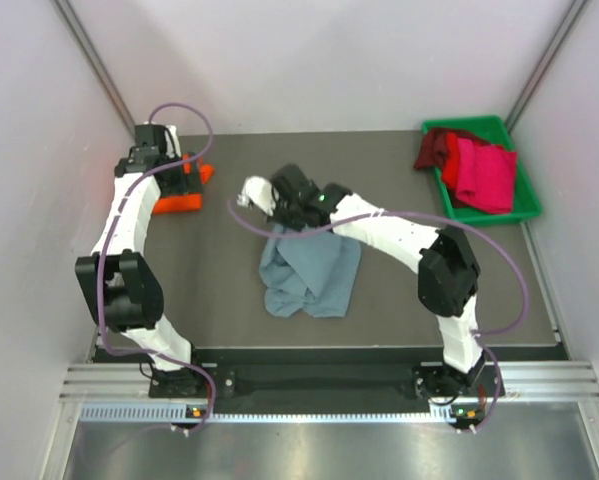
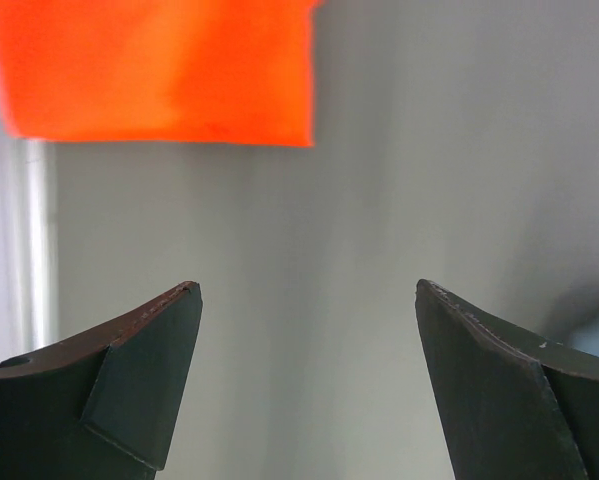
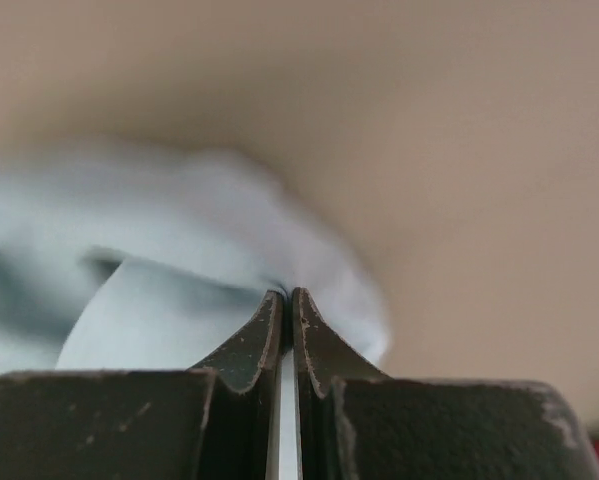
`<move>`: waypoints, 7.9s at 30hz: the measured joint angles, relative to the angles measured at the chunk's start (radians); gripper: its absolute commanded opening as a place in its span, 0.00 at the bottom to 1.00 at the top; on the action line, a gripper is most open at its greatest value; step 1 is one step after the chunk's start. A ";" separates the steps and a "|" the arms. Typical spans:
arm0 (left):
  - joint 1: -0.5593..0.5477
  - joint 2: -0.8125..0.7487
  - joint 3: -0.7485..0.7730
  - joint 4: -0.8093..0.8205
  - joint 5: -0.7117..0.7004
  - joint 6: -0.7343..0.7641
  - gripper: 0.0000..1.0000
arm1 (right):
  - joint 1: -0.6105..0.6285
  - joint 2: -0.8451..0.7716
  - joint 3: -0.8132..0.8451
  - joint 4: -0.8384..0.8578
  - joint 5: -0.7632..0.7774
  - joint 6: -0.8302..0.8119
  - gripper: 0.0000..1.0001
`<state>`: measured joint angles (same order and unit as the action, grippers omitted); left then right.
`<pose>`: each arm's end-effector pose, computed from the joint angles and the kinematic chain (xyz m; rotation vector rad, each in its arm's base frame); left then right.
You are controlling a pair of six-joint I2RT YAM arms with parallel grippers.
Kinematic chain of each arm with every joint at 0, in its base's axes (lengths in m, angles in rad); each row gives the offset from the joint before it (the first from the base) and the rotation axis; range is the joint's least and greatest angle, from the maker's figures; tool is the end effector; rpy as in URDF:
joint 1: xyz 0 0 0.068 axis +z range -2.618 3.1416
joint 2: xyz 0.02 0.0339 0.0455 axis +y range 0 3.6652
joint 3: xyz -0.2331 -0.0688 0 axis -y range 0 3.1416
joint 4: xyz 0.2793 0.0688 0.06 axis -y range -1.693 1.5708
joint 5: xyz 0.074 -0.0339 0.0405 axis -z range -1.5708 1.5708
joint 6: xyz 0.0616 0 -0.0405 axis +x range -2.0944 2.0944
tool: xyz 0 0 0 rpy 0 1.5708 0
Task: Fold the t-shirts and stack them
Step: Flatten the tshirt out
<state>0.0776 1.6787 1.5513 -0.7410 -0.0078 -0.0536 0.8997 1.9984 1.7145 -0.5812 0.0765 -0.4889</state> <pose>0.4161 0.0328 0.2658 -0.1634 2.4338 0.0202 0.3080 0.3804 0.2019 -1.5312 1.8927 0.0916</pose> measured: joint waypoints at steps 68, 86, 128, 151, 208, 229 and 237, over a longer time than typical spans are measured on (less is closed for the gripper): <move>0.046 -0.079 -0.086 0.006 0.295 0.004 0.87 | -0.079 0.286 0.283 -0.119 -0.333 0.105 0.33; 0.046 -0.079 -0.086 0.006 0.298 0.004 0.86 | -0.076 0.307 0.316 -0.138 -0.319 0.138 0.57; 0.060 -0.034 -0.038 0.018 0.233 -0.042 0.83 | -0.075 -0.227 0.562 -0.034 -0.262 0.019 0.00; 0.050 -0.018 -0.074 0.021 0.381 -0.036 0.79 | -0.581 -0.384 -0.222 -0.044 -0.351 0.269 0.00; -0.137 0.487 0.240 -0.050 0.131 0.105 0.73 | -0.621 -0.073 -0.077 0.079 -0.430 0.317 0.54; -0.092 0.537 0.257 -0.046 0.195 0.102 0.27 | -0.621 -0.073 -0.076 0.079 -0.427 0.333 0.54; -0.092 0.538 0.257 -0.047 0.225 0.105 0.00 | -0.624 -0.073 -0.076 0.081 -0.384 0.334 0.53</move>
<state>-0.0143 2.2166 1.8088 -0.7876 0.2176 0.0509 0.2760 1.9255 1.6382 -0.5003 -0.3077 -0.1547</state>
